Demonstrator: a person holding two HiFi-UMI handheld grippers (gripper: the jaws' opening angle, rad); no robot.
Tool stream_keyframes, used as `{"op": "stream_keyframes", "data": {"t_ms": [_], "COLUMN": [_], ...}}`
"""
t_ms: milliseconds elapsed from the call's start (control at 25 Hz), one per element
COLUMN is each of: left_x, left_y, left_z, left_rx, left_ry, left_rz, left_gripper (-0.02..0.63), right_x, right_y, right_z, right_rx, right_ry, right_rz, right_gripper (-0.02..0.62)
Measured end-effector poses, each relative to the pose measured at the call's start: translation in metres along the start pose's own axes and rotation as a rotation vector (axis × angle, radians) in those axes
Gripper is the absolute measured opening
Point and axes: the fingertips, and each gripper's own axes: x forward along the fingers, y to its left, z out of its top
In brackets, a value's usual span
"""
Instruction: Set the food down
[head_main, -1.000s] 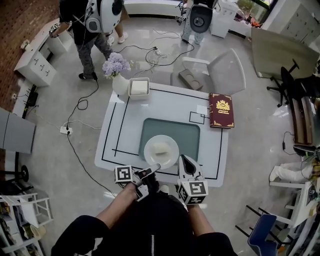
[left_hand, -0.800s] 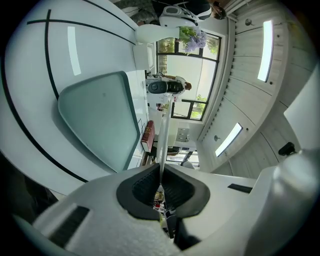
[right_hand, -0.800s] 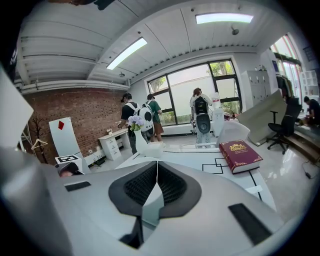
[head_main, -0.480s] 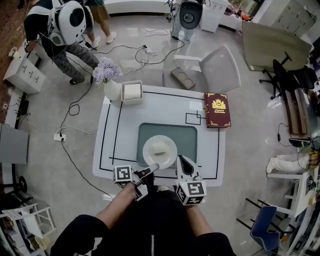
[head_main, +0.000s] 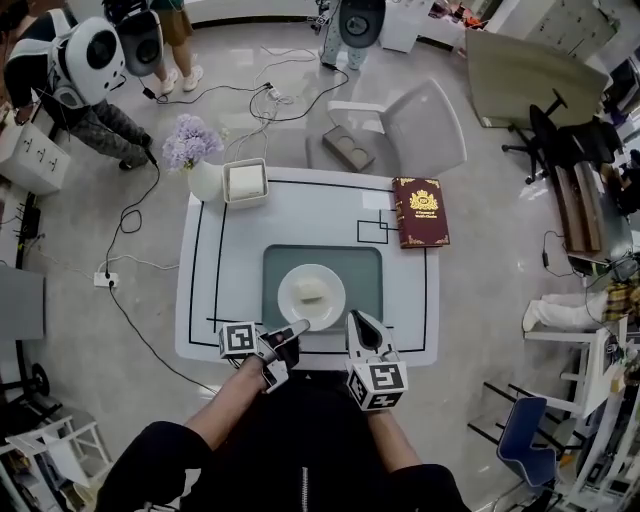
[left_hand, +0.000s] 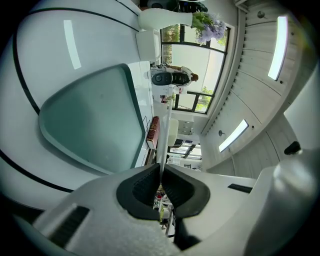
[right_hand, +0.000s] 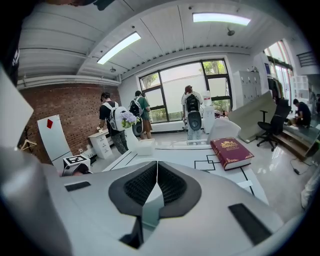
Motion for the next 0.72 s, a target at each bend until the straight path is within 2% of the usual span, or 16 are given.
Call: {"op": "stream_keyframes", "data": {"t_ms": [360,720], "left_x": [0.013,0.036], "left_y": [0.016,0.042], "left_z": [0.009,0.026], "left_rx": [-0.034,-0.059], "left_ry": [-0.034,-0.039], "left_rz": [0.019,0.066], "left_gripper": [0.014,0.014], "right_x": [0.006,0.007], "right_y": [-0.008,-0.030], "right_z": [0.016,0.003], "right_rx": [-0.034,-0.016], "right_ry": [0.014,0.056], "right_rz": [0.034,0.021], "right_gripper": [0.011,0.011]}}
